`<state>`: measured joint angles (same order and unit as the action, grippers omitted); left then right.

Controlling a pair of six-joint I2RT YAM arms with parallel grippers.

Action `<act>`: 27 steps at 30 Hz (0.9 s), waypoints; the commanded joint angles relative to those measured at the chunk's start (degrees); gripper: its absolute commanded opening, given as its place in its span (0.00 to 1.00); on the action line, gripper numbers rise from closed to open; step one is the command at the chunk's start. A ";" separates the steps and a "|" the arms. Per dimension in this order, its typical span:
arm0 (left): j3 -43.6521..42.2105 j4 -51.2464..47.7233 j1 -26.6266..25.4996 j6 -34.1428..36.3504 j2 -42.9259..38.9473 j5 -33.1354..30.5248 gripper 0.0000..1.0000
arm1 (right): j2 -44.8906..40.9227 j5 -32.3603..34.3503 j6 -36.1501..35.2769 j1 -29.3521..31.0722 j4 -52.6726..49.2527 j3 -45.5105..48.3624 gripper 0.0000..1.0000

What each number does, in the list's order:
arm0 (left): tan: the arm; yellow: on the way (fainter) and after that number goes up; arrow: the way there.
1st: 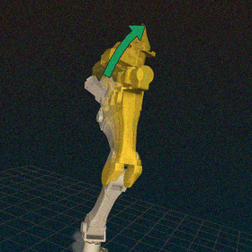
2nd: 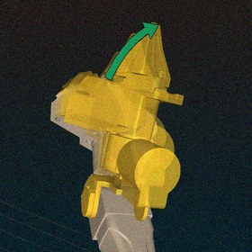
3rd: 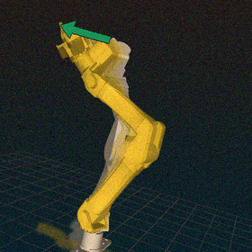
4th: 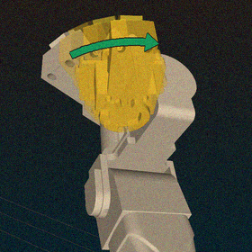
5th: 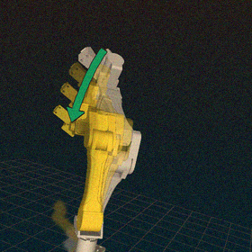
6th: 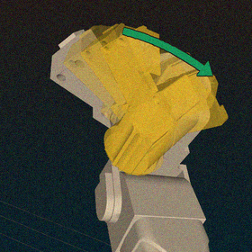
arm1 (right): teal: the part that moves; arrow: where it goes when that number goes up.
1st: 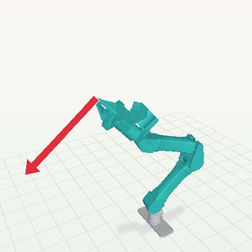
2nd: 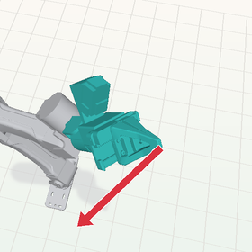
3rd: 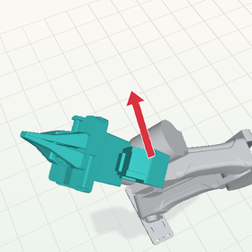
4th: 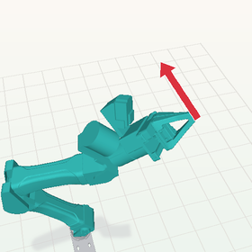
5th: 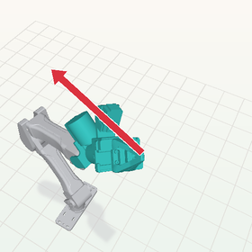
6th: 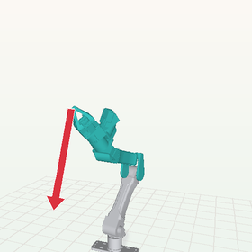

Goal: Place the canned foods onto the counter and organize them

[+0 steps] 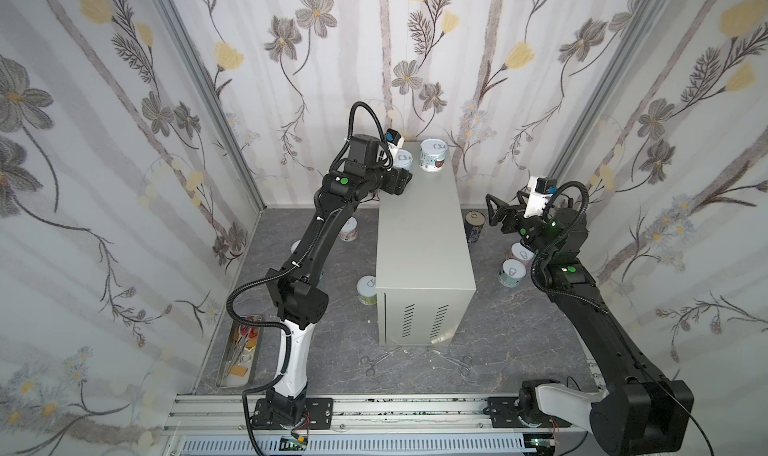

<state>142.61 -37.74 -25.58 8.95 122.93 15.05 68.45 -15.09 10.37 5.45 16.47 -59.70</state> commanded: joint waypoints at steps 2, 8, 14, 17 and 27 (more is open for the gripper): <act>0.13 0.03 0.01 -0.25 0.28 0.42 0.77 | 0.11 -0.08 -1.03 0.09 0.27 -0.93 0.99; 0.13 0.71 0.01 -0.60 0.38 1.29 0.77 | 0.41 -0.49 -1.06 0.17 0.81 -1.66 0.99; 0.04 0.39 0.21 -0.47 -0.57 1.66 0.80 | 2.76 -6.59 -3.24 0.22 3.36 -4.41 0.99; 0.04 0.59 0.36 -0.12 -0.85 2.44 0.80 | 4.23 -13.60 -4.33 0.26 6.38 -5.60 0.99; -0.93 -0.15 0.71 0.86 -2.23 4.44 0.80 | 14.77 -26.66 -6.46 2.14 8.31 -17.04 0.97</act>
<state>142.28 -37.98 -25.02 8.88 121.75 18.37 81.19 -36.51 5.89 7.07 22.92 -73.87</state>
